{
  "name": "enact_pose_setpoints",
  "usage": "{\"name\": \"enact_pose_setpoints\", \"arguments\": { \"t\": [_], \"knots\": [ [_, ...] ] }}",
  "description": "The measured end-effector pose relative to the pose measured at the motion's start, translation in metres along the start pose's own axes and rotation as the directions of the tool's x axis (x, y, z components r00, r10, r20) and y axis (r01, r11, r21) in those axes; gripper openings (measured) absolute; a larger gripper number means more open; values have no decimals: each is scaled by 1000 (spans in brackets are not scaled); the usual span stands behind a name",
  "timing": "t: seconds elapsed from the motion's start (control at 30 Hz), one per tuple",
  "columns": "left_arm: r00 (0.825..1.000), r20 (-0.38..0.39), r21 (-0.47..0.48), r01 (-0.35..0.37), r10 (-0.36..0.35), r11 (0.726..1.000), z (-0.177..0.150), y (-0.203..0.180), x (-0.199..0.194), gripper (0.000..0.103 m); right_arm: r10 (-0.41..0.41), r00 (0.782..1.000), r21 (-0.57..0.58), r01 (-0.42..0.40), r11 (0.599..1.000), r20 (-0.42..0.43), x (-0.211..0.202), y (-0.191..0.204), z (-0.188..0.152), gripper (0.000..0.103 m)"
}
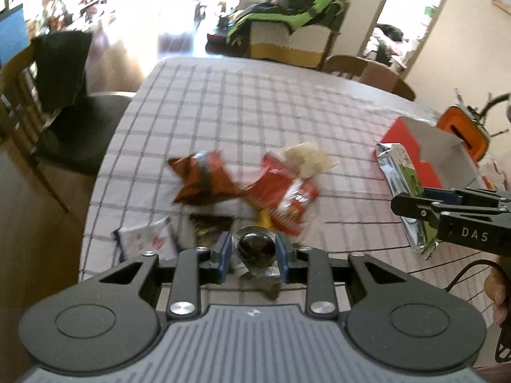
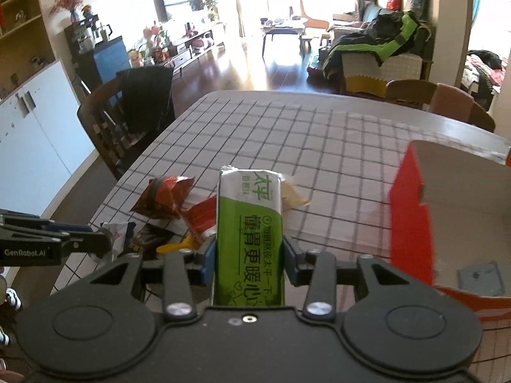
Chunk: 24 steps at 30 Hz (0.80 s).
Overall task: Organize snacks
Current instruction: 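Lower the green bar into the red box while the left carries the dark candy over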
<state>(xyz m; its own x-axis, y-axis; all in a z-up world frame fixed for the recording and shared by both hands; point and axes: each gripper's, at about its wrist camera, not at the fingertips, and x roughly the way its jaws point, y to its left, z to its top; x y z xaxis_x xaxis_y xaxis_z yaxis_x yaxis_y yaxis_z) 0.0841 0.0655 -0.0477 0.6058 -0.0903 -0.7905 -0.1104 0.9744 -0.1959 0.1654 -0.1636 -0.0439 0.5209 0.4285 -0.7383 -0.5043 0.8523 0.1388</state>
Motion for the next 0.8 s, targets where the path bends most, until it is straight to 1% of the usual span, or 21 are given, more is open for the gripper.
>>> {"name": "enact_pose_setpoints", "arguments": {
  "t": [0.23,0.43,0.63,0.8],
  "knots": [
    [998,31,73,48,-51,996,22,-55,0,29,-37,998,26,36,999,41,-31,-40,4,42],
    [995,57,152,76,-85,986,39,-111,8,29,-84,994,52,81,995,64,-47,-82,5,42],
    [991,61,226,100,-116,969,51,-169,25,29,-130,989,83,124,989,67,-57,-125,1,42],
    [990,40,266,120,-135,957,58,-212,45,29,-158,986,112,151,982,56,-61,-163,-1,42]
  ]
}}
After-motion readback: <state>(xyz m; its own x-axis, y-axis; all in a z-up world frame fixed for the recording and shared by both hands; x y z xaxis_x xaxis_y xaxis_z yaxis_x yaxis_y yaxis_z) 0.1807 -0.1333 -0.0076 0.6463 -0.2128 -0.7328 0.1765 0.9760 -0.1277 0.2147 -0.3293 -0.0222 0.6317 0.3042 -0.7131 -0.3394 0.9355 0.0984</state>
